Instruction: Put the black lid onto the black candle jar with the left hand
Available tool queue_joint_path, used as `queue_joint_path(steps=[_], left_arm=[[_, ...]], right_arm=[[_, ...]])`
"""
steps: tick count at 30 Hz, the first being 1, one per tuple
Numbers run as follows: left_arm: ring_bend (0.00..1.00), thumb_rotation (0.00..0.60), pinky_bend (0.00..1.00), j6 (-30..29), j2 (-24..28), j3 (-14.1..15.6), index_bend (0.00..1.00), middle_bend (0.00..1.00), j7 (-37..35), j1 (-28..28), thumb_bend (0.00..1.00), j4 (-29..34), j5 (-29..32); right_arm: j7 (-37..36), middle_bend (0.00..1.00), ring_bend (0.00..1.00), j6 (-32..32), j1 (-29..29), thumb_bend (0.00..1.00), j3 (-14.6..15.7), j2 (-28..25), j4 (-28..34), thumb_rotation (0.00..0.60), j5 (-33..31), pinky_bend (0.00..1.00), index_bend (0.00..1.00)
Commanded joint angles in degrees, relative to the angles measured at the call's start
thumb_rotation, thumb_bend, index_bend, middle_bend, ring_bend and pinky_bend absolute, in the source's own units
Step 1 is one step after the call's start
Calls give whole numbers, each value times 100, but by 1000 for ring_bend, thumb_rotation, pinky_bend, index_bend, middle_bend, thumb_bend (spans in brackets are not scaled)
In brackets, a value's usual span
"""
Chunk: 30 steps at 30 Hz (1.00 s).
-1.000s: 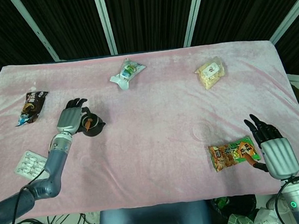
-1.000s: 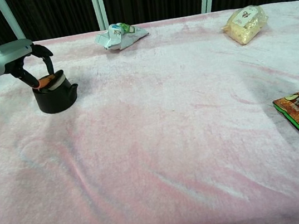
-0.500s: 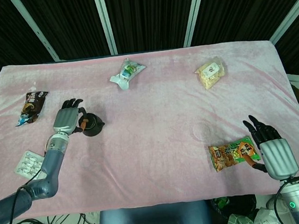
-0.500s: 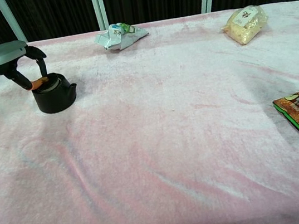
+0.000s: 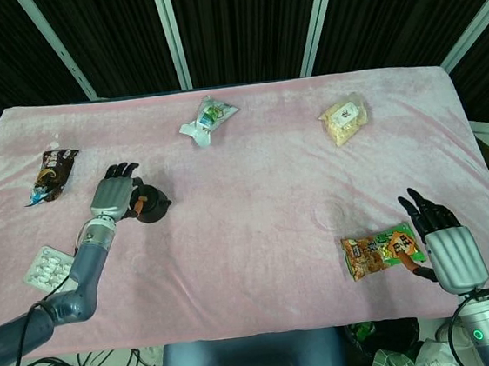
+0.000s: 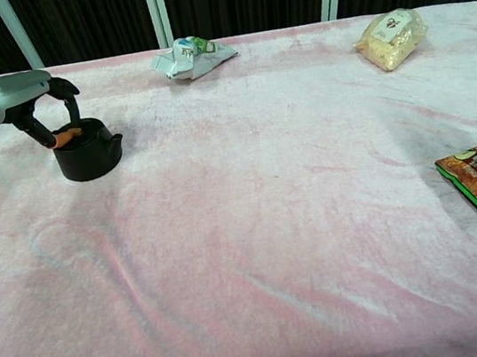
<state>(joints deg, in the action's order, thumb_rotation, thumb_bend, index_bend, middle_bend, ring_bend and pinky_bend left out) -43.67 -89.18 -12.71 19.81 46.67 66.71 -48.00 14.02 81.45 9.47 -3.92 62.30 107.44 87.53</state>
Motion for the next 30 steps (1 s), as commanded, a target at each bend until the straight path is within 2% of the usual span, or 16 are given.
queue_joint_path(steps=[1, 8, 11, 14, 18, 20, 22, 24, 27, 30], left_arm=[[0, 600, 0, -203, 145, -88, 30, 1, -56, -10, 197, 311, 59], [0, 600, 0, -961, 533, -374, 0, 0, -746, -282, 182, 1103, -618], [0, 600, 0, -1530, 950, -315, 19, 0, -792, -589, 183, 1860, -1014], [0, 600, 0, -2082, 1569, 79, 90, 2, -468, -1072, 230, 2899, -1406], [0, 600, 0, -3242, 2380, 971, 118, 4, 775, -1955, 244, 4273, -1922], [0, 600, 0, -3721, 2580, 1322, 144, 3, 938, -2357, 245, 4638, -2286], [0, 600, 0, -4110, 2792, 1683, 160, 3, 682, -2781, 245, 4821, -2752], [0, 600, 0, -4382, 2938, 1880, 160, 3, 363, -3055, 245, 4741, -3165], [0, 600, 0, -4706, 2996, 1942, 152, 3, -15, -3323, 245, 4453, -3501], [0, 600, 0, -4770, 2995, 1864, 131, 3, -364, -3425, 244, 4180, -3579]], right_arm=[[3, 25, 133, 0, 1, 178, -2, 0, 4, 600, -3, 192, 0], [-2, 25, 133, -3, -1, 178, 3, 1, 18, 600, -9, 192, 0], [-15, 25, 132, 7, -2, 177, -5, -10, 24, 600, -10, 192, 0], [-33, 25, 133, 24, -2, 178, -26, -27, 35, 600, -21, 192, 0], [-41, 25, 132, 42, -6, 178, -37, -47, 41, 600, -20, 192, 0], [-51, 25, 132, 45, -8, 177, -38, -54, 44, 600, -21, 192, 0], [-59, 25, 133, 57, -8, 178, -42, -64, 51, 600, -7, 192, 0], [-60, 25, 132, 72, -9, 178, -45, -75, 64, 600, 13, 192, 0], [-67, 25, 132, 91, -12, 178, -48, -88, 79, 600, 39, 192, 0], [-51, 25, 133, 91, -13, 177, -42, -88, 76, 600, 49, 192, 0]])
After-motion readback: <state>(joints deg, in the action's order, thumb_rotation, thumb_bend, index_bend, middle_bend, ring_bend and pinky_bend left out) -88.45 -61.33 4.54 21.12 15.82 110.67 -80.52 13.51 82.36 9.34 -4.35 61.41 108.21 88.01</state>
